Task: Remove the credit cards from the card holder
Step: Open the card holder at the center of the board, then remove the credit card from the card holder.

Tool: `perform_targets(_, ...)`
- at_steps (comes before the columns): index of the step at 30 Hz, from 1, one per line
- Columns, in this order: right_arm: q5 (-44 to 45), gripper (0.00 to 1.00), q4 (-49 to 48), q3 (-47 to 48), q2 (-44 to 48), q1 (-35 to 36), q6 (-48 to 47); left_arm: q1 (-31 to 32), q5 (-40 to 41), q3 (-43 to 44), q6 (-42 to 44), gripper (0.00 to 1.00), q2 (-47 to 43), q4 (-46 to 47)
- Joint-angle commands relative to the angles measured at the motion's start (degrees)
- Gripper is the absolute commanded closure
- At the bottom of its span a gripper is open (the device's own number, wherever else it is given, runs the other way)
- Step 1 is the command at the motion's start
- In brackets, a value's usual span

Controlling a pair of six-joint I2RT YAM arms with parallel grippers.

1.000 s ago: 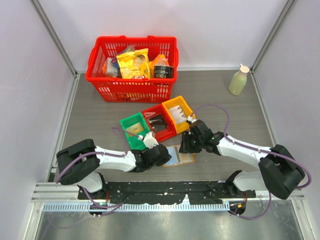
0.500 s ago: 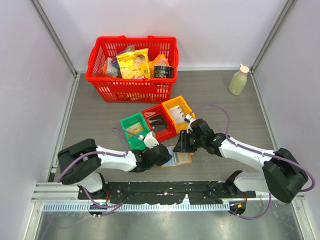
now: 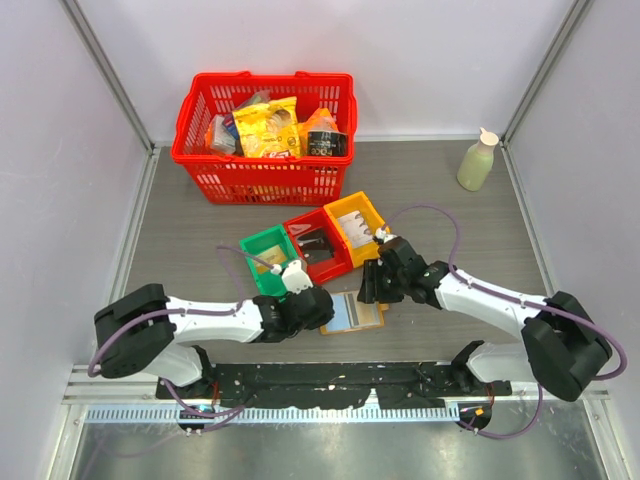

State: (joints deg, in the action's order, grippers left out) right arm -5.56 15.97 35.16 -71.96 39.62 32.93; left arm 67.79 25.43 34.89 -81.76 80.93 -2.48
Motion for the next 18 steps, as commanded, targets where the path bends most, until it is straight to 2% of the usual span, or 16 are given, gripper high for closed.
perform_targets(1,-0.32,0.49,-0.94,2.28,-1.68,0.11,-1.20,-0.11,-0.29,3.51,3.71,0.99,2.56,-4.55)
perform_targets(8,-1.81,0.49,-1.29,1.67,-2.92,0.02,-1.29,-0.73,-1.96,3.34,1.78,0.99,5.12,-5.43)
perform_targets(18,-5.42,0.50,-2.17,1.49,-3.71,0.11,-1.02,-2.13,-4.69,1.05,0.19,1.00,6.61,-2.00)
